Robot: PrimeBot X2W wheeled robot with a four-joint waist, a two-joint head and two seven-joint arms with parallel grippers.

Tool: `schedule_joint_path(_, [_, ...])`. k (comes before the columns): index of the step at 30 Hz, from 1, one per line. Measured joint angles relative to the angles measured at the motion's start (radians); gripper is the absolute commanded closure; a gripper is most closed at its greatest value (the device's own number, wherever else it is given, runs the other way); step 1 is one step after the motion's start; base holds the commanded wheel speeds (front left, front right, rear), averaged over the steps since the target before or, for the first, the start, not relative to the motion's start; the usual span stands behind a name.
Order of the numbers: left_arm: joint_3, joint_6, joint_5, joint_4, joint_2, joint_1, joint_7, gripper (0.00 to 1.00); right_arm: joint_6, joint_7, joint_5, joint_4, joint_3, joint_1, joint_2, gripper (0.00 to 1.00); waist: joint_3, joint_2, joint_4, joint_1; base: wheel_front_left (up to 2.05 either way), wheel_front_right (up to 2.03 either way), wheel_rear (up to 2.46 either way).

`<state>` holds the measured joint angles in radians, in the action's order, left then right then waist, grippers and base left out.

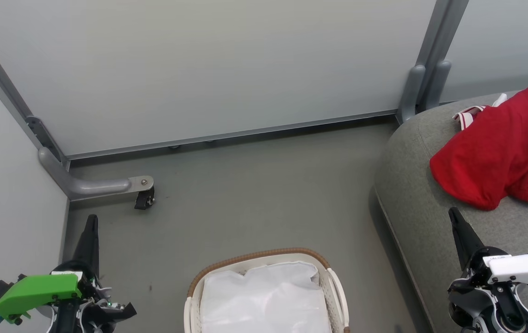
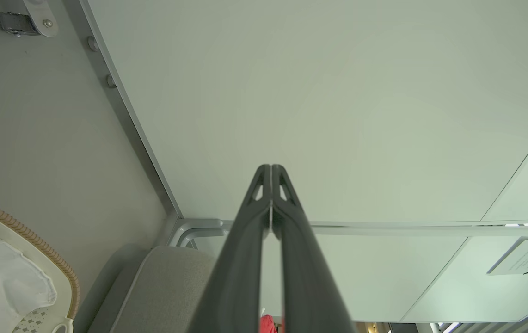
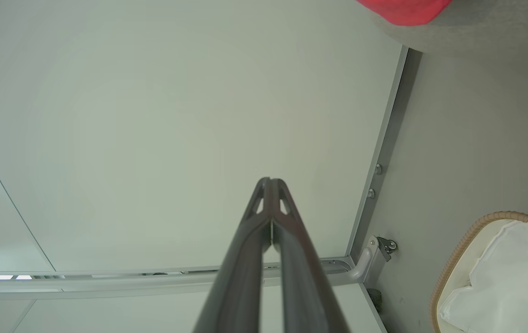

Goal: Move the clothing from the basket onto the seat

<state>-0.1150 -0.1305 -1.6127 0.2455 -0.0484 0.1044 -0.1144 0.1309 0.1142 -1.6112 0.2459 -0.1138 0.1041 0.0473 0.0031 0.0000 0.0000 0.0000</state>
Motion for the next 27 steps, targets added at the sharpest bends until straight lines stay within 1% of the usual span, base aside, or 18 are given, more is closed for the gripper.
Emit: schedule_joint_path(27, [0.0, 0.0, 0.0, 0.0, 0.0, 0.0, 0.0, 1.0, 0.0, 0.0, 0.0, 0.0, 0.0, 0.0, 0.0, 1.0, 0.0, 0.0, 0.0, 0.0, 0.0, 0.0, 0.0])
